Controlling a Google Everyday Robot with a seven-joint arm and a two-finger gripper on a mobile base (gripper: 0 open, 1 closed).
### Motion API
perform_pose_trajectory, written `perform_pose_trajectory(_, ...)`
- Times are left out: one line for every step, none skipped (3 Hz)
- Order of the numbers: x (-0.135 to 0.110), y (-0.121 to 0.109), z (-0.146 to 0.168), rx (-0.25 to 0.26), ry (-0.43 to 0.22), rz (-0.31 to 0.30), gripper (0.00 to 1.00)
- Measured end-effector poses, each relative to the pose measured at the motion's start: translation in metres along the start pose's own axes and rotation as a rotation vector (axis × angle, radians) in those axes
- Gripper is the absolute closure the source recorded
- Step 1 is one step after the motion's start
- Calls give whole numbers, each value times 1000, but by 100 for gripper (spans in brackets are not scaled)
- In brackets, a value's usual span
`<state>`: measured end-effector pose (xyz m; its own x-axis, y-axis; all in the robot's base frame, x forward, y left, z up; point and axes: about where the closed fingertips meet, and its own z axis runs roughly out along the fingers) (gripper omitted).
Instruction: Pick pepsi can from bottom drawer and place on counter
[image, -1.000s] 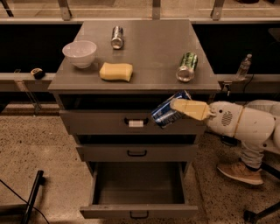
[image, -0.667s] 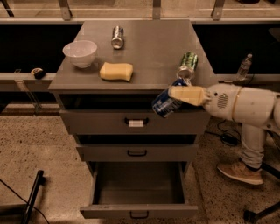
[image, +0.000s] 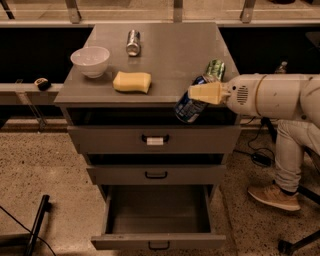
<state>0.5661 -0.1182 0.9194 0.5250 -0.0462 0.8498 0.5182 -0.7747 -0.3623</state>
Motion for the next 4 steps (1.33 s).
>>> perform_pose_trajectory(16, -3, 4, -47, -23, -54, 100)
perform_pose_trajectory(32, -6, 10, -81, -46, -97, 100)
perform_pose_trajectory(45, -9, 22, -98, -72, -143, 100)
perform_pose_trajectory(57, 2, 33, -129, -89, -172, 100)
